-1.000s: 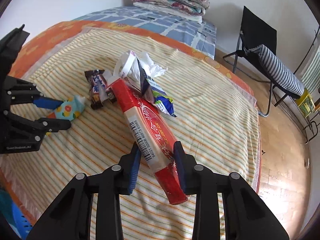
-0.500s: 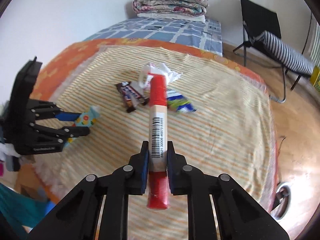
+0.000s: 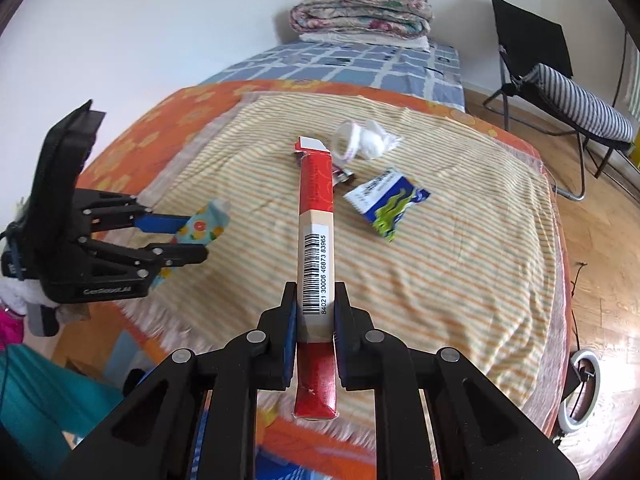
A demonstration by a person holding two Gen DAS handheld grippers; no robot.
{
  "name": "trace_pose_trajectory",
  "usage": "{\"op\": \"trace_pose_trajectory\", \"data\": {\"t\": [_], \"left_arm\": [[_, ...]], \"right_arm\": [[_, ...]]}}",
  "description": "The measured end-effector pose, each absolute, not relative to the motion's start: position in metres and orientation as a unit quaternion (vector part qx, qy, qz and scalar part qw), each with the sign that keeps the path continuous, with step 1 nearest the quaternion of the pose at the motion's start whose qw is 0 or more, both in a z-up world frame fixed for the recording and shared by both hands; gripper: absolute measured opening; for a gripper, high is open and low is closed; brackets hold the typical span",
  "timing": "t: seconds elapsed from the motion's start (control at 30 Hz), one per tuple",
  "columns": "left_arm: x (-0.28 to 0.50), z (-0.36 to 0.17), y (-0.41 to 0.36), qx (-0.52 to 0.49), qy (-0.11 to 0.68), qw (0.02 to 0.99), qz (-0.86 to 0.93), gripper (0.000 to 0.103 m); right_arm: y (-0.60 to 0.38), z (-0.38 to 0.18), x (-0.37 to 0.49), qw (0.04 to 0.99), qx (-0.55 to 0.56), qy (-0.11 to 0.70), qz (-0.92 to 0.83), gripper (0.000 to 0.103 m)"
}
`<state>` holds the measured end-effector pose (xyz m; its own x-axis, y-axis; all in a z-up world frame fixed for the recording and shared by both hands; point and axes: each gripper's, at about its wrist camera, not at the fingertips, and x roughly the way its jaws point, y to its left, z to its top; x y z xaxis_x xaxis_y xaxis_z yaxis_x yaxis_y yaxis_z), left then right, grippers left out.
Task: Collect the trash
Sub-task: 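Carry the juice pouch and red box to the blue basket and release them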
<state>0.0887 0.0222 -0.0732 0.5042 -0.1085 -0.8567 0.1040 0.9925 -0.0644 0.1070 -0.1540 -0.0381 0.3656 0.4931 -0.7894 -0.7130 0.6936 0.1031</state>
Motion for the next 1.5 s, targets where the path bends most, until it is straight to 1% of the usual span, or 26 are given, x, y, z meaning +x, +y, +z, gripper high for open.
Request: {"op": "trace_pose_trajectory", "data": {"t": [0.5,0.83,1.5], "left_arm": [[0.035,-0.062,0.001,-0.003,0.477,0.876,-0.073,0.036],[-0.005,-0.064,-0.016,-0.007,0.476,0.875,-0.087,0.036],[-0.075,-0.105,-0.040,-0.018,0.508,0.855,-0.105,0.036]], "right_arm": [[-0.165,-0.034,0.047,0.818,-0.125,0.413,0.381,0.014],[-0.181,-0.041,0.005,0.806,-0.107,0.422,0.401,0.014],[-0.205,-0.079,-0.052,0.787,-0.097,0.460,0.400,0.014]]}}
